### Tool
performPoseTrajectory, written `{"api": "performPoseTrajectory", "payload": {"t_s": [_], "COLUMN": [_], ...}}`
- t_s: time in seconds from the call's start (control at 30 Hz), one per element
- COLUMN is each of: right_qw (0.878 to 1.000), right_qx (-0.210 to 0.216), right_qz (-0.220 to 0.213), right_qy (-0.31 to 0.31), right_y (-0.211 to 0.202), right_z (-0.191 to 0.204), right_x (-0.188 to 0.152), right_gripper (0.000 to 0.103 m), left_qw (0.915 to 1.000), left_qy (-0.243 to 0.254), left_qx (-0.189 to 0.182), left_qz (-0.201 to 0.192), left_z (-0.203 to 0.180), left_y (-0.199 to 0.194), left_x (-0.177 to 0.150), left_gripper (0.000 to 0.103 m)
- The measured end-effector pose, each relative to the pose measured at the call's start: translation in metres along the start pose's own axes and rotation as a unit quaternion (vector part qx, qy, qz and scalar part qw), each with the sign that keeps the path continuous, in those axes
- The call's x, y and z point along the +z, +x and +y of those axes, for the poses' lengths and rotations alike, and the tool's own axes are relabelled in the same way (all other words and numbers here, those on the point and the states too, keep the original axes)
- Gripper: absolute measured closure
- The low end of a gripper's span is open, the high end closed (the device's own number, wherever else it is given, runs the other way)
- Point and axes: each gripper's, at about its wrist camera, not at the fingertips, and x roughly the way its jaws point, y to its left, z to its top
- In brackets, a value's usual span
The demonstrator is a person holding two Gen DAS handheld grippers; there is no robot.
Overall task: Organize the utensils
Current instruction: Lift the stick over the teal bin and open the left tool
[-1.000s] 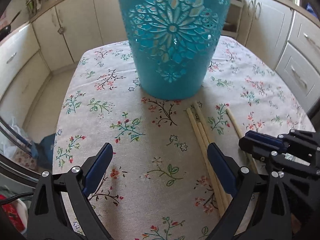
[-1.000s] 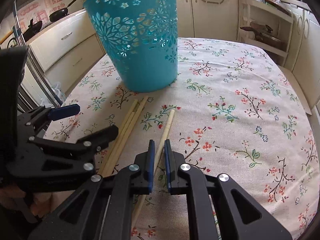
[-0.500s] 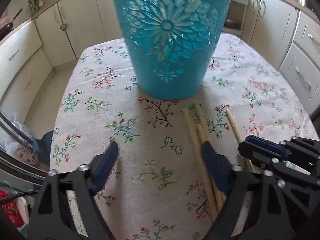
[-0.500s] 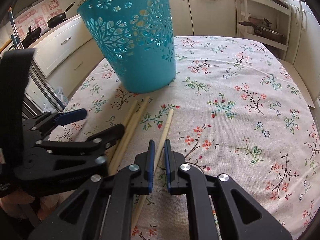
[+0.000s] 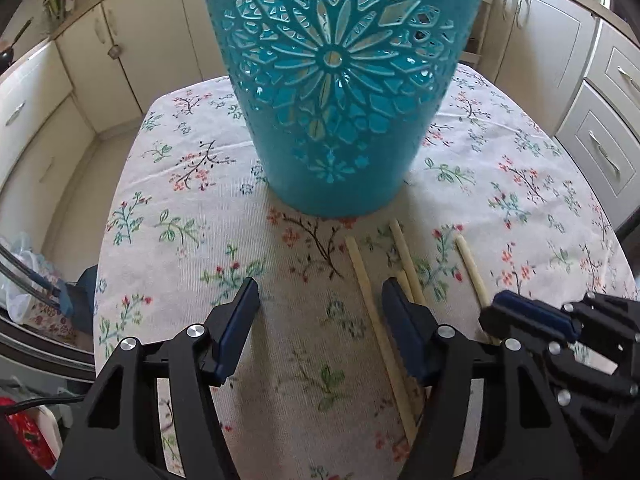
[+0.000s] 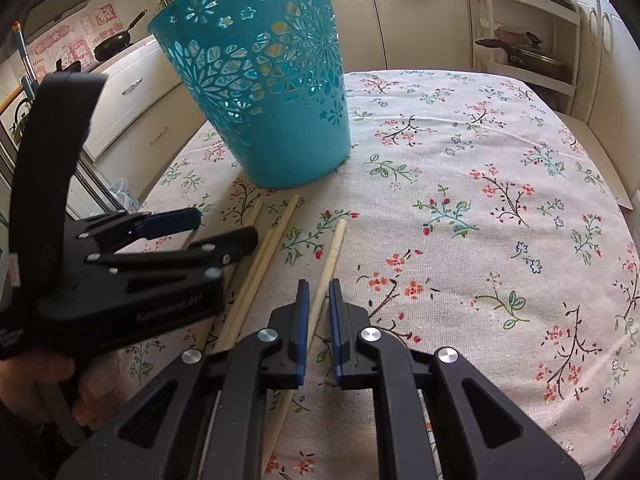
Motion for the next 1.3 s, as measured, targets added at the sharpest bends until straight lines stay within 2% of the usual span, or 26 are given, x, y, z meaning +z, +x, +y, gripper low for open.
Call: {"api": "performPoseTrajectory", "payload": {"t_s": [0.03, 0.07, 0.1, 0.13, 0.17, 0.27, 0.37, 0.43, 0.5, 0.6, 0.77, 0.87, 1.03, 1.17, 1.3], "right_qw": [1.0, 1.0, 1.0, 1.0, 1.0, 1.0, 1.0, 1.0, 1.0, 1.0, 1.0, 1.0, 1.0, 1.0, 1.0], "right_qx": [0.001, 0.003, 0.005, 0.006, 0.006, 0.005, 0.004, 0.003, 0.002, 0.002, -0.001, 0.0, -0.001, 0.001, 0.009], "right_qz": [0.0, -0.001, -0.001, -0.001, -0.002, -0.003, -0.003, -0.003, -0.003, -0.003, -0.004, -0.004, -0.004, -0.004, -0.004], "right_qy": [0.002, 0.005, 0.007, 0.008, 0.008, 0.008, 0.007, 0.006, 0.005, 0.005, 0.002, 0.003, 0.002, 0.005, 0.011], "right_y": [0.0, 0.001, 0.001, 0.002, 0.002, 0.002, 0.002, 0.002, 0.002, 0.003, 0.002, 0.002, 0.002, 0.002, 0.001], "right_z": [-0.001, -0.002, -0.003, -0.003, -0.003, -0.002, -0.001, 0.0, 0.0, 0.0, 0.001, 0.002, 0.002, 0.002, 0.0], "right_x": [0.0, 0.0, 0.001, 0.001, 0.001, 0.002, 0.002, 0.003, 0.003, 0.003, 0.002, 0.002, 0.002, 0.001, 0.002], "right_gripper": [0.093, 0.093, 0.093, 0.093, 0.093, 0.093, 0.093, 0.093, 0.093, 0.093, 0.092, 0.092, 0.092, 0.092, 0.092], "left_qw": [1.0, 1.0, 0.9999, 0.9997, 0.9995, 0.9984, 0.9967, 0.9934, 0.9864, 0.9776, 0.9608, 0.9521, 0.9398, 0.9254, 0.9156], "left_qy": [0.001, 0.007, 0.012, 0.02, 0.023, 0.025, 0.021, 0.027, 0.04, 0.048, 0.003, -0.023, -0.066, -0.102, -0.118], "left_qx": [-0.002, -0.006, -0.008, -0.016, -0.022, -0.044, -0.077, -0.111, -0.154, -0.187, -0.221, -0.211, -0.162, -0.108, -0.05], "left_qz": [-0.001, -0.003, -0.003, 0.002, 0.008, 0.025, 0.017, -0.008, -0.042, -0.084, -0.167, -0.22, -0.294, -0.349, -0.381], "left_z": [0.0, -0.002, -0.003, -0.004, -0.004, 0.001, 0.006, 0.007, 0.005, 0.004, 0.023, 0.033, 0.038, 0.04, 0.036], "left_y": [-0.001, -0.003, -0.004, -0.006, -0.007, -0.013, -0.031, -0.054, -0.089, -0.128, -0.181, -0.2, -0.207, -0.198, -0.18], "left_x": [0.0, 0.0, -0.001, -0.001, -0.002, -0.005, -0.007, -0.005, -0.001, 0.011, 0.061, 0.098, 0.143, 0.165, 0.182], "left_gripper": [0.051, 0.066, 0.074, 0.089, 0.095, 0.098, 0.098, 0.098, 0.098, 0.098, 0.098, 0.098, 0.098, 0.098, 0.098]}}
